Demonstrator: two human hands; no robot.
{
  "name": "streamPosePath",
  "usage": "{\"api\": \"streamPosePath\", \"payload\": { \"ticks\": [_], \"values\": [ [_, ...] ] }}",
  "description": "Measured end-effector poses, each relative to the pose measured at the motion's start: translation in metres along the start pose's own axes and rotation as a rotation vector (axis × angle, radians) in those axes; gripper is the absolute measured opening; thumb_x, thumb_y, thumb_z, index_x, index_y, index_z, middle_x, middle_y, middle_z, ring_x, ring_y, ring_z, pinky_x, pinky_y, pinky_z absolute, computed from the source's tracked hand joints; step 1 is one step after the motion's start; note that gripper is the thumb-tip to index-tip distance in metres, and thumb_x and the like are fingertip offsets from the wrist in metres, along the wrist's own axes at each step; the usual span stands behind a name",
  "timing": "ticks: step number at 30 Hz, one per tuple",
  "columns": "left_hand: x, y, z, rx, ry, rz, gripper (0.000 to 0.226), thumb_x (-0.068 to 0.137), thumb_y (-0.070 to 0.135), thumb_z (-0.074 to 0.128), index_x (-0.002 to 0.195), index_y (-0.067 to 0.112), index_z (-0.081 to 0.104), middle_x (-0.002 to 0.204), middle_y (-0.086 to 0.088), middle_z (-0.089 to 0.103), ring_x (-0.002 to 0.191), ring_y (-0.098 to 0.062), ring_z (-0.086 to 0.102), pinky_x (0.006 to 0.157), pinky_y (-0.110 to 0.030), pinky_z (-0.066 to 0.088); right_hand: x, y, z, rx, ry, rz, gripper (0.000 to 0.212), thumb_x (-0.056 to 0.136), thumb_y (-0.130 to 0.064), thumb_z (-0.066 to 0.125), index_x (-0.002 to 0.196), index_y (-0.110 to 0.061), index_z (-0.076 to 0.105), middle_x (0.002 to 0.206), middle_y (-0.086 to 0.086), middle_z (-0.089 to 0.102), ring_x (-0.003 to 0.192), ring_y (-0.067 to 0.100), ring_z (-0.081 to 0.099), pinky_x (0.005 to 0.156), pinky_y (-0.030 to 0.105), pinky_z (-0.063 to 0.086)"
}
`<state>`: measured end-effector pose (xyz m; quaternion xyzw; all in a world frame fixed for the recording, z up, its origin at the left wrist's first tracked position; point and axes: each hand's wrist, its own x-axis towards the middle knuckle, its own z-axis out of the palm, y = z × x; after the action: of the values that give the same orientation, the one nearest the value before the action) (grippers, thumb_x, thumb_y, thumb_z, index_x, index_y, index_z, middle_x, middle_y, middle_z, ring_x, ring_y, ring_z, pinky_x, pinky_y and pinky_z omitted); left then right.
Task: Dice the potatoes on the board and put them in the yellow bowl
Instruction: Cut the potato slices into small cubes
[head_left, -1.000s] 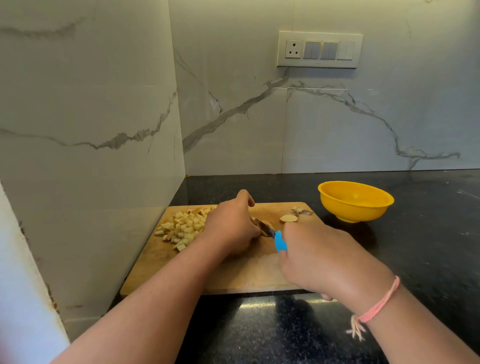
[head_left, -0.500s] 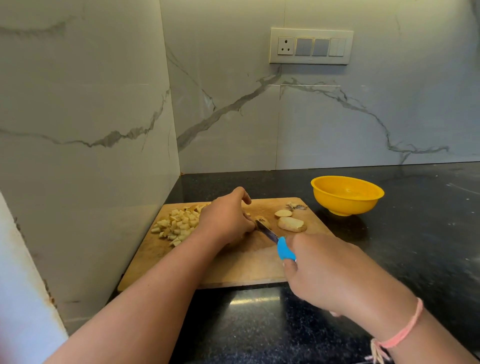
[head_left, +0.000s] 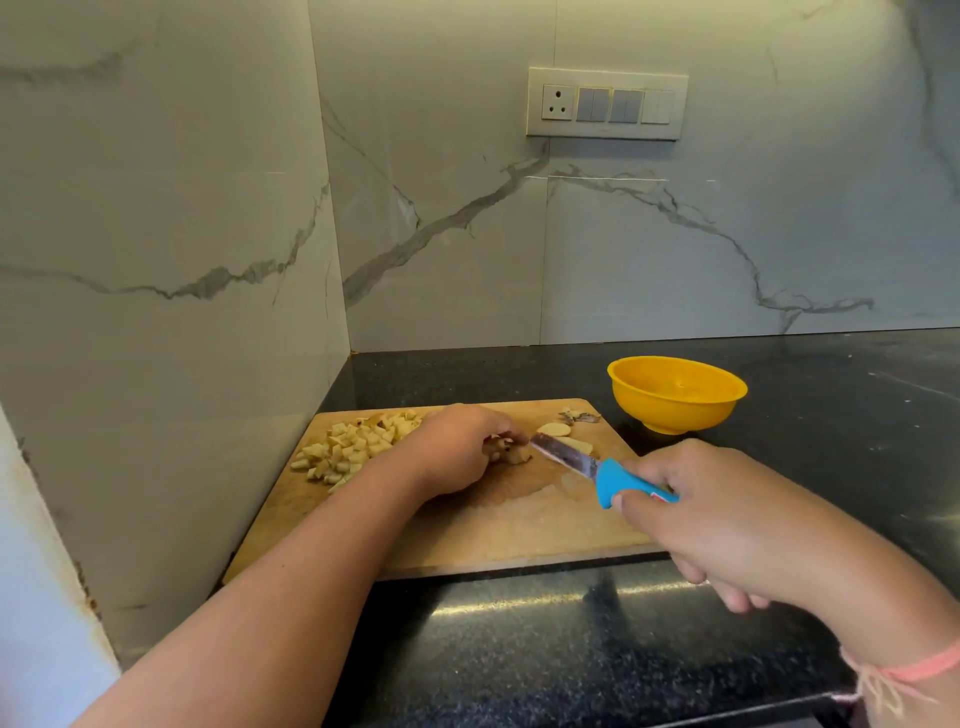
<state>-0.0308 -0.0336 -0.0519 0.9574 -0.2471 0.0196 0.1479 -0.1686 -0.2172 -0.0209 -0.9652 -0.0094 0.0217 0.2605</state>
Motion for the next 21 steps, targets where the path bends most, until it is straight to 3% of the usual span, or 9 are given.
{"api": "streamPosePath", "payload": {
  "ticks": [7, 12, 16, 21],
  "values": [
    [0.000, 0.009, -0.001, 0.004, 0.067, -0.146, 0.036, 0.095, 0.020, 0.057, 0.131, 0.022, 0.057, 0.126, -0.001, 0.061, 0.110, -0.018, 0.057, 0.091, -0.029, 0.048, 0.011, -0.005, 0.017, -0.097, 0.081, 0.034, 0.041, 0.097, -0.035, 0.036, 0.136, -0.027, 0.042, 0.063, -0.003, 0.058, 0.036, 0.007, 0.052, 0.043, 0.019, 0.042],
    [-0.001, 0.011, -0.003, -0.040, 0.082, -0.208, 0.040, 0.093, 0.024, 0.061, 0.132, 0.017, 0.058, 0.125, -0.004, 0.063, 0.112, -0.020, 0.058, 0.095, -0.029, 0.048, 0.025, -0.014, 0.031, -0.189, 0.119, 0.039, 0.040, 0.098, -0.038, 0.034, 0.133, -0.024, 0.046, 0.085, -0.004, 0.059, 0.055, 0.010, 0.059, 0.063, 0.028, 0.054],
    [-0.002, 0.009, -0.003, -0.100, 0.095, -0.241, 0.046, 0.092, 0.024, 0.062, 0.137, 0.019, 0.052, 0.134, -0.003, 0.058, 0.117, -0.019, 0.056, 0.096, -0.026, 0.046, 0.037, -0.015, 0.036, -0.235, 0.169, 0.005, 0.039, 0.098, -0.038, 0.036, 0.133, -0.025, 0.046, 0.086, -0.005, 0.054, 0.066, 0.013, 0.052, 0.059, 0.025, 0.045],
    [0.001, 0.013, -0.002, -0.117, 0.059, -0.242, 0.043, 0.094, 0.023, 0.059, 0.136, 0.021, 0.053, 0.134, -0.004, 0.057, 0.118, -0.020, 0.055, 0.098, -0.027, 0.044, 0.042, -0.014, 0.039, -0.277, 0.191, -0.028, 0.040, 0.097, -0.041, 0.036, 0.134, -0.027, 0.046, 0.090, -0.005, 0.053, 0.061, 0.010, 0.046, 0.052, 0.021, 0.039]
  ]
}}
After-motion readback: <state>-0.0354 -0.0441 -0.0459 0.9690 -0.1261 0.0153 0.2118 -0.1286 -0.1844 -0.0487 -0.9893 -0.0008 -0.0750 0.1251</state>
